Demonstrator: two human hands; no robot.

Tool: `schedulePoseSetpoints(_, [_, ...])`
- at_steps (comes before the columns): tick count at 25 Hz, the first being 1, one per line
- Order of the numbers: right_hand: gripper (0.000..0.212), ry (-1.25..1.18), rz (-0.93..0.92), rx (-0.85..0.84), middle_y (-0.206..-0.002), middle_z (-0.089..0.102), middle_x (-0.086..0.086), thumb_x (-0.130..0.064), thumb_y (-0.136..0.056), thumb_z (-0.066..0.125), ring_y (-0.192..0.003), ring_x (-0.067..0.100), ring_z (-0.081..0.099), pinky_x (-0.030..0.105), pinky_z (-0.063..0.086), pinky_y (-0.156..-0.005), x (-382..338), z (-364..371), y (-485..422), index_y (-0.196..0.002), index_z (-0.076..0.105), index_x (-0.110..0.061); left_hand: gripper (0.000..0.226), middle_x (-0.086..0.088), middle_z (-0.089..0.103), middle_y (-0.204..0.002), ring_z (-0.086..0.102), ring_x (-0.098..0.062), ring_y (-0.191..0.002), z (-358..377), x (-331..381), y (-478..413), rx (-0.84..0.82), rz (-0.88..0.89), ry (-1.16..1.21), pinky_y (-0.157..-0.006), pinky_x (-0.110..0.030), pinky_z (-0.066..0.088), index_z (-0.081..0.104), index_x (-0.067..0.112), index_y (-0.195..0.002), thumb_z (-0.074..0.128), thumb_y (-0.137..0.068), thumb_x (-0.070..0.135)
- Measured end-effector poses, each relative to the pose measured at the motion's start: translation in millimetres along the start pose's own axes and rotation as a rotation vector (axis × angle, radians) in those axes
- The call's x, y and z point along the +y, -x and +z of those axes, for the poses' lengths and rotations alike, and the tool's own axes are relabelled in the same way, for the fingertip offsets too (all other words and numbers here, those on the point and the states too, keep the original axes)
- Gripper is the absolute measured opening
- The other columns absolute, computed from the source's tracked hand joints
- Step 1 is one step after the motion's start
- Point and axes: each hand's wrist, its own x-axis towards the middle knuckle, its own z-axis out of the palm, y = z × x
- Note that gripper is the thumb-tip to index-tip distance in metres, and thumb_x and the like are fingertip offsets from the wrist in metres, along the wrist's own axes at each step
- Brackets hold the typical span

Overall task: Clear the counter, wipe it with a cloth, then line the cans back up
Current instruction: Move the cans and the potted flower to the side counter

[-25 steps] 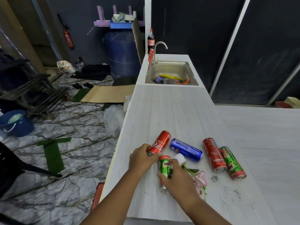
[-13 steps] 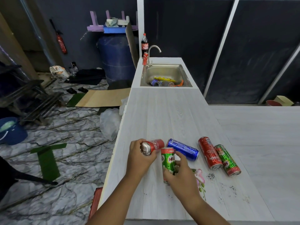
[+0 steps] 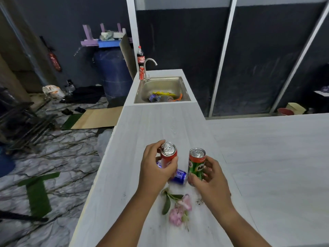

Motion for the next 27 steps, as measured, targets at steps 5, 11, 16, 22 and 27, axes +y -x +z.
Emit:
schedulePoseSetpoints(5, [0.071,0.008,0.012,0.093,-0.126,0.065,-0.036,-0.031,-0.077,0.095,-0.109,-0.008,0.07,0.021,0.058,-0.085,13.4,-85.4,-40.6,-0.125,0.053,-0.061,0.063,0.023,0.058,-0.131,0.058,0.006,-0.123,96.8,33.8,-16.2,-0.068,-0.018,0.014,-0.089,-0.009,0.054,0.062,0.043,-0.136,0.079,-0.077,0.058])
schedulePoseSetpoints(11, [0.079,0.085,0.088,0.173,-0.117,0.061,-0.046,-0.021,-0.074,0.097,-0.106,-0.016,0.066,0.006,0.056,-0.071,52.6,-185.8,-87.6,-0.117,0.047,-0.065,0.063,0.035,0.052,-0.129,0.055,0.01,-0.122,219.8,50.0,-17.3,-0.23,-0.109,0.011,-0.084,-0.005,0.053,0.055,0.055,-0.133,0.083,-0.077,0.063])
schedulePoseSetpoints(16, [0.074,0.139,0.157,0.243,-0.123,0.065,-0.029,-0.021,-0.074,0.096,-0.105,-0.006,0.07,0.016,0.055,-0.08,89.2,-254.0,-119.2,-0.116,0.046,-0.059,0.06,0.024,0.056,-0.128,0.057,0.006,-0.12,299.9,49.8,-14.8,-0.329,-0.121,0.038,-0.093,-0.019,0.06,0.063,0.041,-0.133,0.092,-0.079,0.043])
schedulePoseSetpoints(22, [0.073,0.166,0.184,0.253,-0.128,0.063,-0.026,-0.016,-0.076,0.095,-0.116,0.007,0.07,0.03,0.058,-0.094,121.8,-299.5,-148.7,-0.126,0.048,-0.042,0.059,0.019,0.057,-0.125,0.059,0.004,-0.115,357.1,47.3,-22.2,-0.373,-0.145,0.026,-0.094,-0.024,0.06,0.065,0.036,-0.127,0.095,-0.077,0.034])
schedulePoseSetpoints(27, [0.073,0.165,0.202,0.222,-0.131,0.064,-0.025,-0.022,-0.076,0.095,-0.115,0.003,0.07,0.023,0.055,-0.089,137.5,-314.1,-155.3,-0.127,0.048,-0.044,0.058,0.023,0.055,-0.126,0.056,0.008,-0.117,379.7,40.6,-26.3,-0.394,-0.181,0.019,-0.094,-0.024,0.059,0.062,0.04,-0.126,0.094,-0.078,0.035])
